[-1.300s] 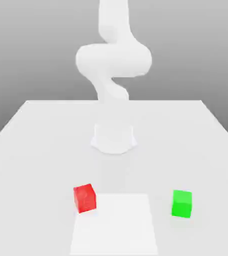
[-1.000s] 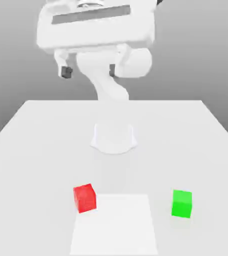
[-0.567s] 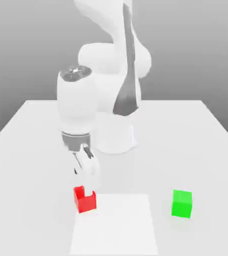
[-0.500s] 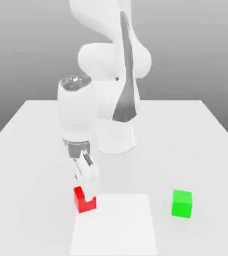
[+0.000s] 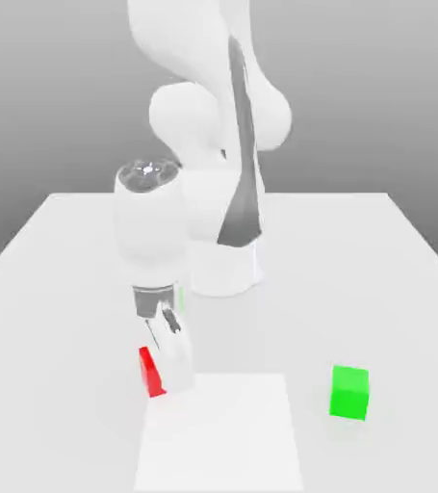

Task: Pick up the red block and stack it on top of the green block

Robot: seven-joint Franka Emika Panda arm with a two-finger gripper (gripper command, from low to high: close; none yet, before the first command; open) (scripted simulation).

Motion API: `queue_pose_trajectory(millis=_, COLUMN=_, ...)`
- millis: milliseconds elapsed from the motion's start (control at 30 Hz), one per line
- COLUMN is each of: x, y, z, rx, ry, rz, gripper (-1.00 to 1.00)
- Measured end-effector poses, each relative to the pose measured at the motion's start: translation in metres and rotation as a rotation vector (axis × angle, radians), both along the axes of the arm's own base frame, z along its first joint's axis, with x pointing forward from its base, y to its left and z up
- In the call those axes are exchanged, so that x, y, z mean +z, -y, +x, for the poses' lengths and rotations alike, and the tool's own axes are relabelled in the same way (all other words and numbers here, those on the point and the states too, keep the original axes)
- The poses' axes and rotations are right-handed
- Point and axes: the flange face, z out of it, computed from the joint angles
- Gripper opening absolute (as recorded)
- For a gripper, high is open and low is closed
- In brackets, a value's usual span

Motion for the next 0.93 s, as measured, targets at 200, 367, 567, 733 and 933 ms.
queue_pose_trajectory(millis=200, x=0.025, y=-0.069, z=0.018, rx=0.364, ry=-0.001, rz=0.0, gripper=-1.0)
queue_pose_trajectory(millis=367, x=0.037, y=-0.151, z=0.025, rx=0.787, ry=-0.001, rz=-0.001, gripper=-1.0)
queue_pose_trajectory(millis=567, x=0.051, y=-0.252, z=0.007, rx=1.299, ry=-0.002, rz=-0.001, gripper=-1.0)
queue_pose_trajectory(millis=733, x=0.016, y=-0.267, z=0.006, rx=1.377, ry=-0.001, rz=-0.006, gripper=-1.0)
queue_pose_trajectory(millis=933, x=-0.01, y=-0.267, z=0.004, rx=1.38, ry=-0.002, rz=-0.003, gripper=1.0)
